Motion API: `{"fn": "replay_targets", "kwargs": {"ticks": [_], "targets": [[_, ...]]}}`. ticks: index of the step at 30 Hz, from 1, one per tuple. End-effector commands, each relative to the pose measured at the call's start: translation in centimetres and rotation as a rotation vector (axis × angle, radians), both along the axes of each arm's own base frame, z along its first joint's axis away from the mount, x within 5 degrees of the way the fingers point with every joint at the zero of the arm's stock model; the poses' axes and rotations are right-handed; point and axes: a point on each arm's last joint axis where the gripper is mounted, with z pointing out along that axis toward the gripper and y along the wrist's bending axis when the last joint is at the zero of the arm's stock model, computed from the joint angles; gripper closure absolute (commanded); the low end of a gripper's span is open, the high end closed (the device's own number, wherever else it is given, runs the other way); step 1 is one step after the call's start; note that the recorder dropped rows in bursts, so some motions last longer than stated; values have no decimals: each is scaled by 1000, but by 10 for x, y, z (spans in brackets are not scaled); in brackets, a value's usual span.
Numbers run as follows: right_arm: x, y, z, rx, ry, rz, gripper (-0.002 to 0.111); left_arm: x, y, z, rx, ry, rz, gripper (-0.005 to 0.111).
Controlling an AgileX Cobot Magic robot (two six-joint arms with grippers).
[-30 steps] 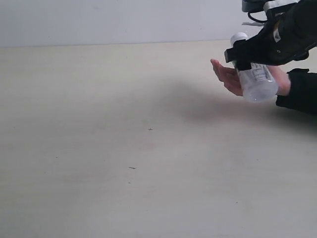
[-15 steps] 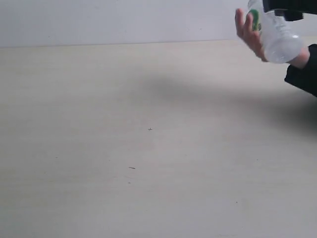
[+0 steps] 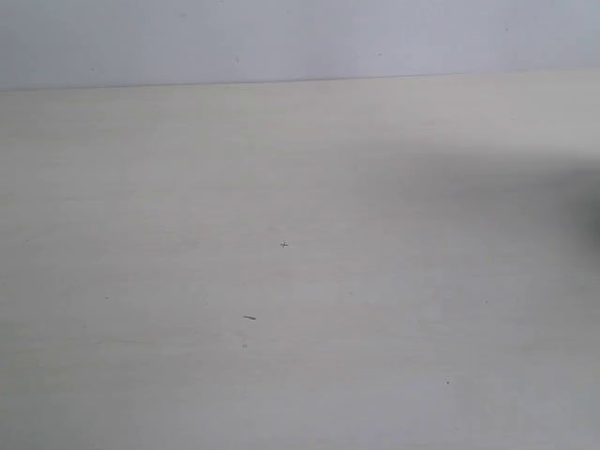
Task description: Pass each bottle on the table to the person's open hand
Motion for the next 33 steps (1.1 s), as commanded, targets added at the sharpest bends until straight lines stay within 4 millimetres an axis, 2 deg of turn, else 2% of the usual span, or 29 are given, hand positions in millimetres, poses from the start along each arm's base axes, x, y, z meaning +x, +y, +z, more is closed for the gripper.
{"fn": "replay_targets", "kwargs": {"ticks": [1, 5, 8, 11, 14, 33], "targets": [[-24, -4, -24, 83, -43, 14, 108, 0, 0, 1, -7, -10, -2, 107], [-37, -6, -48, 128, -65, 11, 108, 0, 0, 1, -7, -10, -2, 107], [-41, -7, -55, 189, -74, -11, 108, 0, 0, 1, -7, -10, -2, 107], [-43, -4, -54, 312, -25, -55, 108, 0, 0, 1, -7, -10, -2, 107], [-44, -3, -54, 359, -8, -61, 108, 0, 0, 1, -7, -10, -2, 107], [-44, -2, -54, 364, -9, -62, 108, 0, 0, 1, -7, -10, -2, 107]]}}
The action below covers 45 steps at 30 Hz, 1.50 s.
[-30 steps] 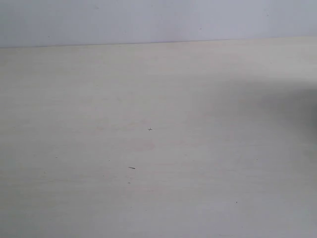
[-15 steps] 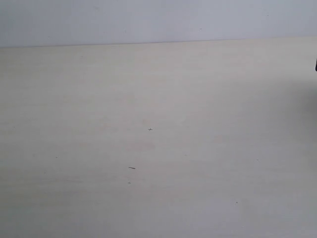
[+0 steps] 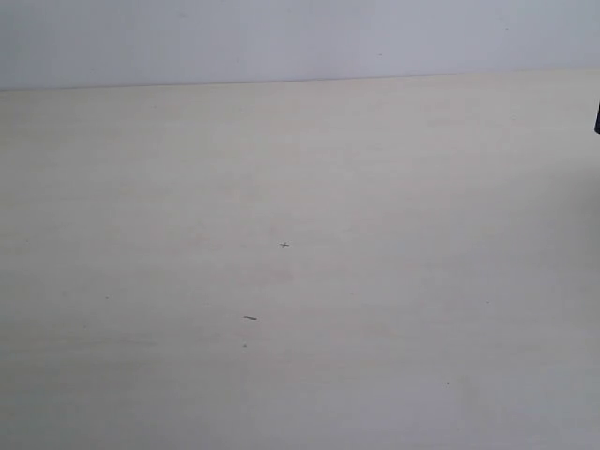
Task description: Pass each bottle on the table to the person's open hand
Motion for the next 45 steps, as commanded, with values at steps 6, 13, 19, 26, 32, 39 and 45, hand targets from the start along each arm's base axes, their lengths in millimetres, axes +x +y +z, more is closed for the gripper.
{"fn": "replay_targets", "kwargs": {"ticks": [6, 13, 19, 26, 32, 39, 45], "targets": [[-1, -1, 1, 6, -19, -8, 108, 0, 0, 1, -7, -10, -2, 107], [-17, -7, 12, 30, -105, -7, 108, 0, 0, 1, -7, -10, -2, 107], [-40, -18, 14, 13, -312, -18, 108, 0, 0, 1, -7, -10, -2, 107], [-59, -33, -32, 45, -568, -139, 108, 0, 0, 1, -7, -10, -2, 107], [-65, -42, -62, 23, -637, -250, 108, 0, 0, 1, -7, -10, -2, 107], [-71, -53, -75, -97, -673, -436, 108, 0, 0, 1, -7, -10, -2, 107], [-71, -55, -77, -122, -655, -452, 108, 0, 0, 1, -7, -10, -2, 107]]}}
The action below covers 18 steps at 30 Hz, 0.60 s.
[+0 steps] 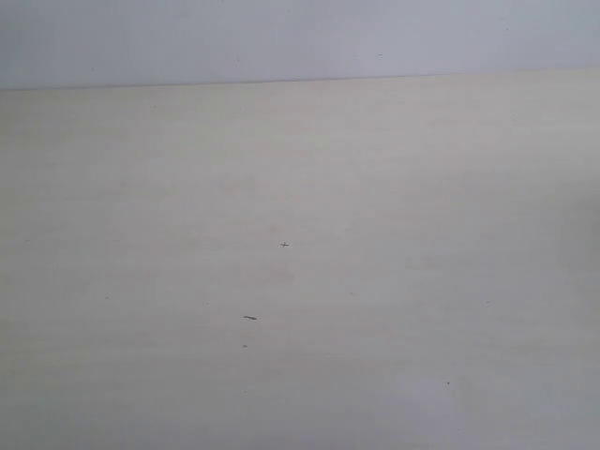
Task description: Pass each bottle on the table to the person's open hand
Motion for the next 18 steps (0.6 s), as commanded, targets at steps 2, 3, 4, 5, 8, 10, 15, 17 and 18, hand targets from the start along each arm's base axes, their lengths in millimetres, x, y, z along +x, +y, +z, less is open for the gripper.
{"fn": "replay_targets", "kwargs": {"ticks": [2, 3, 4, 5, 8, 10, 15, 17, 18], "targets": [[0, 0, -4, -23, 27, -5, 108, 0, 0, 1, -7, -10, -2, 107], [1, 0, -6, -23, 30, -6, 108, 0, 0, 1, -7, -10, -2, 107], [1, 0, -9, -22, 30, -8, 108, 0, 0, 1, -7, -10, -2, 107], [2, 0, -14, -19, 39, -8, 108, 0, 0, 1, -7, -10, -2, 107], [4, -1, -24, -15, 44, -13, 108, 0, 0, 1, -7, -10, -2, 107], [4, -1, -23, -11, 37, -14, 108, 0, 0, 1, -7, -10, -2, 107], [4, -1, -23, -17, 33, -15, 108, 0, 0, 1, -7, -10, -2, 107], [4, -1, -23, -17, 33, -15, 108, 0, 0, 1, -7, -10, -2, 107], [4, -1, -23, -15, 32, -15, 108, 0, 0, 1, -7, -10, -2, 107]]}}
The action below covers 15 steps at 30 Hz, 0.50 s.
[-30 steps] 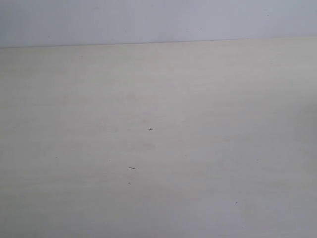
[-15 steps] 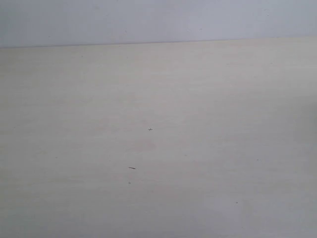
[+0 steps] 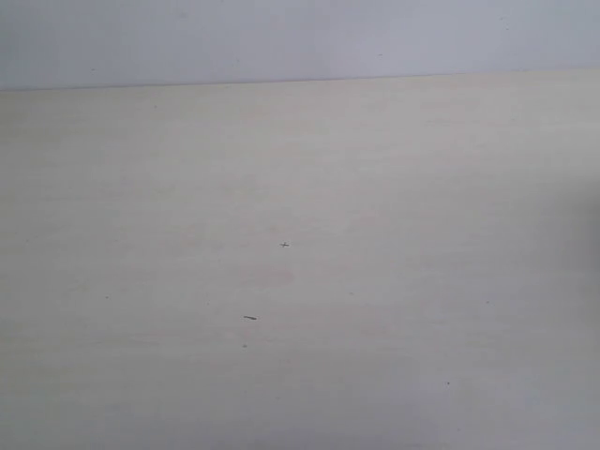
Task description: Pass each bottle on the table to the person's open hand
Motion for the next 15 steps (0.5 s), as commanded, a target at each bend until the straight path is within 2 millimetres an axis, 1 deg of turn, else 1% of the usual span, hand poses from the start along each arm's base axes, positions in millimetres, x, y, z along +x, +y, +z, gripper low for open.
{"fn": "replay_targets", "kwargs": {"ticks": [1, 10, 15], "targets": [[-1, -1, 1, -12, -20, -10, 108, 0, 0, 1, -7, -10, -2, 107], [-1, -1, 0, -9, -16, -9, 108, 0, 0, 1, -7, -10, -2, 107], [0, 0, -4, 16, 26, -4, 108, 0, 0, 1, -7, -10, -2, 107]]}}
